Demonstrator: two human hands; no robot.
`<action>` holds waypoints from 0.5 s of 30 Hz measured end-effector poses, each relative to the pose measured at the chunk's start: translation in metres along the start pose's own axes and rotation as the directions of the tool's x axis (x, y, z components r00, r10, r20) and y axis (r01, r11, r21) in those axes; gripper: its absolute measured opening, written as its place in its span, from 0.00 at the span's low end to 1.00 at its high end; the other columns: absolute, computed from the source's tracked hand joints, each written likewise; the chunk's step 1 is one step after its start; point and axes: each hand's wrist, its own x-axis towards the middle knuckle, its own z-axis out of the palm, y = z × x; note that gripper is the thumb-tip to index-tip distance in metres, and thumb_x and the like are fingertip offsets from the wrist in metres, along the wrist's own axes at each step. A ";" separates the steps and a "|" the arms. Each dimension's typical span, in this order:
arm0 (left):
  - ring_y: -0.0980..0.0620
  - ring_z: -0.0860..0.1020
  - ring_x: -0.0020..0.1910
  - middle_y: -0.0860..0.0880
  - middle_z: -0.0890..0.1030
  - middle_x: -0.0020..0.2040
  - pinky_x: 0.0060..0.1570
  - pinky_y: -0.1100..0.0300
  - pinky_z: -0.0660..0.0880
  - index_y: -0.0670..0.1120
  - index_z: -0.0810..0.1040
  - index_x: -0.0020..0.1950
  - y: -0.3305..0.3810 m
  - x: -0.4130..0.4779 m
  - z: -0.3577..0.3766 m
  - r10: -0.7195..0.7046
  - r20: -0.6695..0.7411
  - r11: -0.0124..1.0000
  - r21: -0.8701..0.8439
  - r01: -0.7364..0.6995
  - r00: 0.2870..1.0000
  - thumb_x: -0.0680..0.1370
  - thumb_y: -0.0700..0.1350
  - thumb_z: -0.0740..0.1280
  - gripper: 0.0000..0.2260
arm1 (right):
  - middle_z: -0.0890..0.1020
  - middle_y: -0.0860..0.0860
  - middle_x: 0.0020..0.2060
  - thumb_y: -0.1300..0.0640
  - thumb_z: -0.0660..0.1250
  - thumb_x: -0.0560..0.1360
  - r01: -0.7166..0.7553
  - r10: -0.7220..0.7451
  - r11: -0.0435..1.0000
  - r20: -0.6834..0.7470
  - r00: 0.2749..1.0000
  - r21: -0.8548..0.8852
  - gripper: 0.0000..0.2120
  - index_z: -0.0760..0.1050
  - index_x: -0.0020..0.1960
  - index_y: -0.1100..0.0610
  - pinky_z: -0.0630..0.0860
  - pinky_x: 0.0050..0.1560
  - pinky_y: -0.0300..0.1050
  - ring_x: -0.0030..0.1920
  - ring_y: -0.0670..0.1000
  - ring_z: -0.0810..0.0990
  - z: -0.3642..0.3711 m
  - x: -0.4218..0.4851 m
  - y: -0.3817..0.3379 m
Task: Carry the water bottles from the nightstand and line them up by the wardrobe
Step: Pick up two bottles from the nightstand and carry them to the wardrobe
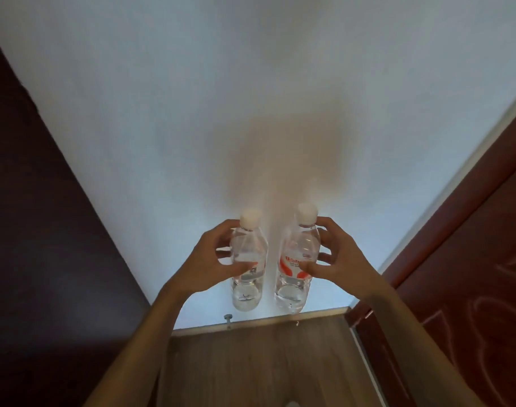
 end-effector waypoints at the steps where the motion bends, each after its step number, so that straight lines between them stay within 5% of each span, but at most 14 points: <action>1: 0.54 0.81 0.57 0.57 0.82 0.55 0.53 0.63 0.80 0.55 0.73 0.63 -0.004 -0.002 -0.008 -0.017 -0.026 1.000 0.009 0.017 1.000 0.68 0.40 0.79 0.28 | 0.82 0.49 0.58 0.67 0.77 0.69 0.011 -0.011 1.000 0.033 0.999 0.004 0.31 0.69 0.66 0.50 0.80 0.60 0.50 0.60 0.53 0.81 0.006 0.011 0.000; 8: 0.53 0.81 0.57 0.56 0.82 0.56 0.54 0.61 0.79 0.50 0.74 0.64 -0.021 -0.018 -0.045 -0.114 -0.228 0.993 0.013 0.120 0.967 0.69 0.40 0.79 0.27 | 0.81 0.42 0.58 0.65 0.77 0.70 0.099 -0.101 0.995 0.265 0.959 0.023 0.31 0.69 0.66 0.48 0.80 0.59 0.47 0.62 0.52 0.81 0.043 0.086 -0.005; 15: 0.47 0.82 0.57 0.50 0.83 0.56 0.57 0.45 0.79 0.53 0.76 0.63 -0.022 -0.035 -0.062 -0.207 -0.477 0.977 -0.049 0.209 0.854 0.66 0.46 0.80 0.27 | 0.82 0.46 0.58 0.64 0.79 0.68 0.173 -0.171 0.984 0.492 0.853 0.040 0.31 0.70 0.64 0.46 0.80 0.60 0.49 0.60 0.50 0.81 0.074 0.153 -0.015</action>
